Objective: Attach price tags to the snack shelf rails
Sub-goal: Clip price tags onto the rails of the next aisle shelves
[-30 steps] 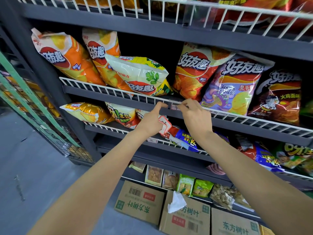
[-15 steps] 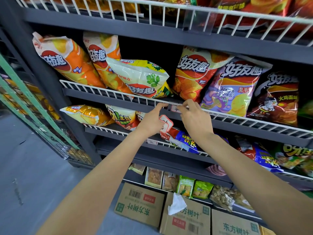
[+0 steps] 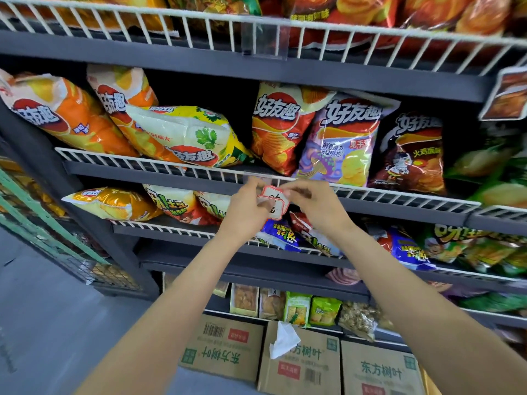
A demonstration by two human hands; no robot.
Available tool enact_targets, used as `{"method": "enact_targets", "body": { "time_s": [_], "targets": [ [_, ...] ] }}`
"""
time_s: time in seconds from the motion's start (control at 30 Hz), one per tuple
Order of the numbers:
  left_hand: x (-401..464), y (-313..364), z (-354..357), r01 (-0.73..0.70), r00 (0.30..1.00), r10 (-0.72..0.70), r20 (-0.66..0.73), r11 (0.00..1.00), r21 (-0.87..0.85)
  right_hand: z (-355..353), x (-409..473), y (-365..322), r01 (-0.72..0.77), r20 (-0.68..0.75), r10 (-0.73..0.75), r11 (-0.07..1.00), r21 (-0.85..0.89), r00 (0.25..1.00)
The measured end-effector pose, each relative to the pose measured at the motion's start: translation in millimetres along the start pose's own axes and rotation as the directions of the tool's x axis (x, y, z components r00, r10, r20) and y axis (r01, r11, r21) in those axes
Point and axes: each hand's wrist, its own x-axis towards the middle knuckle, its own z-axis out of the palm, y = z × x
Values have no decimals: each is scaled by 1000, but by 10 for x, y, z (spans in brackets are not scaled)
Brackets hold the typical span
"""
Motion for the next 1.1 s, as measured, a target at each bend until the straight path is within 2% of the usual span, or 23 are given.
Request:
{"method": "enact_targets", "body": {
  "time_s": [0.23,0.33,0.47,0.6,0.87,1.0,1.1],
  "targets": [
    [-25,659,895,-44,995,41,87,999,28,-987,-262,497,-66,-73,70,996,53,995],
    [-27,940,1324,-29,994,26,103,999,31,-1446,-373,713,-88,-93,102,986,140,990],
    [-47,1185,1845,-25,996,24,85,1000,6,-1970,-508,1051,-105,-76,122,975,194,990],
    [-76,1423,2247,-20,999,20,51,1000,-2,-2322,-638,1272,-95,-119,123,971,218,985],
    [-53,1879,2670,-125,991,124,51,992,28,-2846,-877,1556,-111,-179,144,977,180,973],
    [-120,2024,2863,-145,985,142,102,989,24,-3066,-1058,1653,-115,-220,145,983,144,965],
    [-205,2130,3024,-143,986,142,89,990,11,-3241,-1186,1716,-124,-259,153,984,126,954]
  ]
}}
